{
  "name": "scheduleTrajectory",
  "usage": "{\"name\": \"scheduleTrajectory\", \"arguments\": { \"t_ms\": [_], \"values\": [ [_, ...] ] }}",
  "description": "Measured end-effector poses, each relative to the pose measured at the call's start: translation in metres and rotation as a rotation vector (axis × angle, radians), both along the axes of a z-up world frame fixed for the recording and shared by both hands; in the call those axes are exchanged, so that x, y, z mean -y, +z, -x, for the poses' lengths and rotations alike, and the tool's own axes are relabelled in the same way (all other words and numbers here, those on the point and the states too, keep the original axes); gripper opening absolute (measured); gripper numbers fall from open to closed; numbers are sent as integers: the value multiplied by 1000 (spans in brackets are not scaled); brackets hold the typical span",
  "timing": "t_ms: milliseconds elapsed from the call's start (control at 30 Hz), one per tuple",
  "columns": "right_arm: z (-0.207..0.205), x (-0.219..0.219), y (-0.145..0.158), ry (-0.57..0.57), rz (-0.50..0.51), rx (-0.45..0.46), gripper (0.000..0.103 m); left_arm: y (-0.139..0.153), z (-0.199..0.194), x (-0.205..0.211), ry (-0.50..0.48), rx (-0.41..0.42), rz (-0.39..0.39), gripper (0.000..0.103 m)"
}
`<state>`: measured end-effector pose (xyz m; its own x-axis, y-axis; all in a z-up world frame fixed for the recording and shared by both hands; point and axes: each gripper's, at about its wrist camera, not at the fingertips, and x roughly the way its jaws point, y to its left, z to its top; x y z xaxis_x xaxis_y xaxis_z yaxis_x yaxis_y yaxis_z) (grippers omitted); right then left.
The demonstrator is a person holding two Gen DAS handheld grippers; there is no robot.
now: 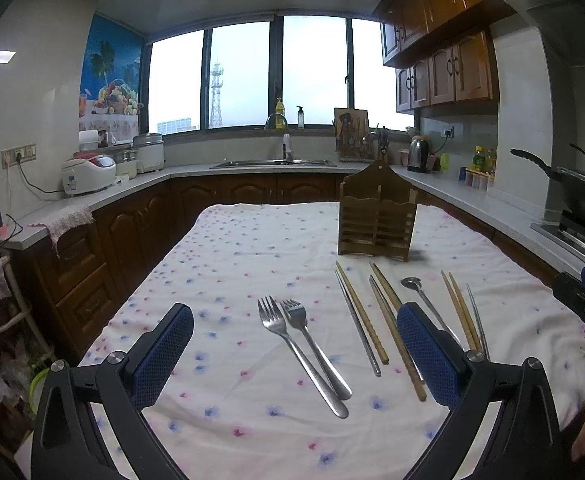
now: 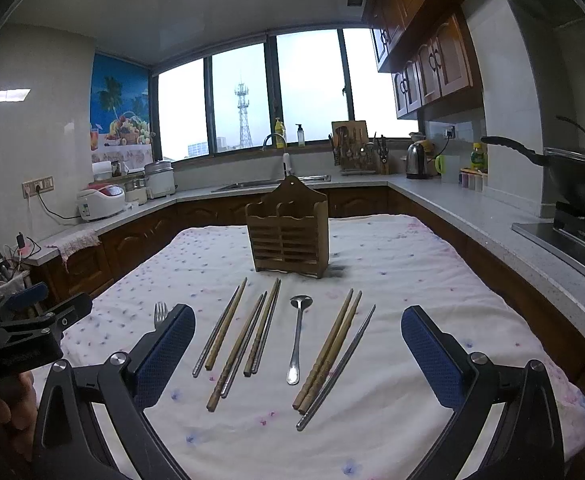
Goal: Organize utensils
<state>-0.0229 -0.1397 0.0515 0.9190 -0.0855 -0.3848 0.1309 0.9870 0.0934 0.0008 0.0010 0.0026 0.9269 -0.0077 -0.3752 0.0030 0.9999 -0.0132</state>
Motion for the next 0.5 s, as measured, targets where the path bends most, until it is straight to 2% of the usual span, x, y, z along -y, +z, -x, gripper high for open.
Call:
{"name": "scheduleTrajectory", "arguments": {
  "t_ms": [367,500],
  "values": [
    [-6,1,1,-2,-14,-10,103,-2,-12,0,-4,-25,6,102],
    [-16,9,0,0,-37,-43,103,-3,-26,-1,-6,-72,19,102]
  ]
}}
